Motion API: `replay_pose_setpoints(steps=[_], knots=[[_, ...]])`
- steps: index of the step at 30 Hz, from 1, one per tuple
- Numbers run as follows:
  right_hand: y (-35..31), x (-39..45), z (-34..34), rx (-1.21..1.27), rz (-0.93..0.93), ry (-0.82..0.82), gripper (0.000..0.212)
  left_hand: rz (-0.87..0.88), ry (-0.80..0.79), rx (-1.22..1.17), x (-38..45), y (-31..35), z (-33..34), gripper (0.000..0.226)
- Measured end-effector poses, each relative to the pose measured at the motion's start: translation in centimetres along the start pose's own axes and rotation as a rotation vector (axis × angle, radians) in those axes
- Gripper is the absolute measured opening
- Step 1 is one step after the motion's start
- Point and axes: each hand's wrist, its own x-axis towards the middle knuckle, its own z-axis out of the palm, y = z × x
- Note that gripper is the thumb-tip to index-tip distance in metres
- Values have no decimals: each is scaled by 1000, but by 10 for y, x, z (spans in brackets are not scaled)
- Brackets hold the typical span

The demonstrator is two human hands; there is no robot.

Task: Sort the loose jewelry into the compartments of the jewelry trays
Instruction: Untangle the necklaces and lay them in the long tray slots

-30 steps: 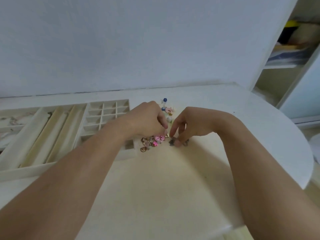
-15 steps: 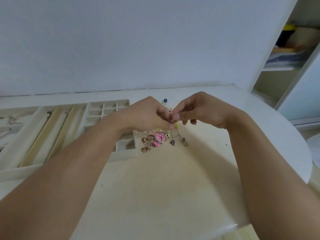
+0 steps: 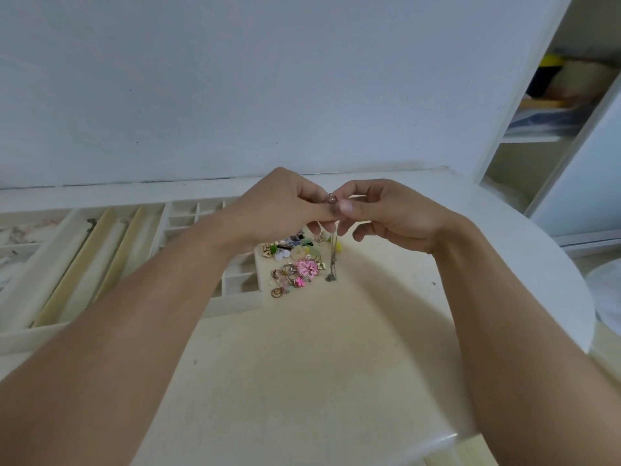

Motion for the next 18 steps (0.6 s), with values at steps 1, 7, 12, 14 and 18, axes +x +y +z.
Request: replay_pose_setpoints(steps=[1, 7, 12, 14, 18], knots=[[1, 0, 1, -6, 8, -25, 29, 9, 21, -16, 1, 0, 0, 21], [3, 1, 3, -11, 41, -68, 17, 26, 213, -111, 5, -1, -7, 19], [4, 1, 5, 78, 50, -150, 12, 3, 357, -165, 5, -3, -12, 18], [4, 2, 6, 108, 66, -125, 17, -10, 386, -196, 5, -3, -13, 16], [6, 1, 3, 126, 88, -87, 18, -24, 407, -252, 3, -2, -16, 15]])
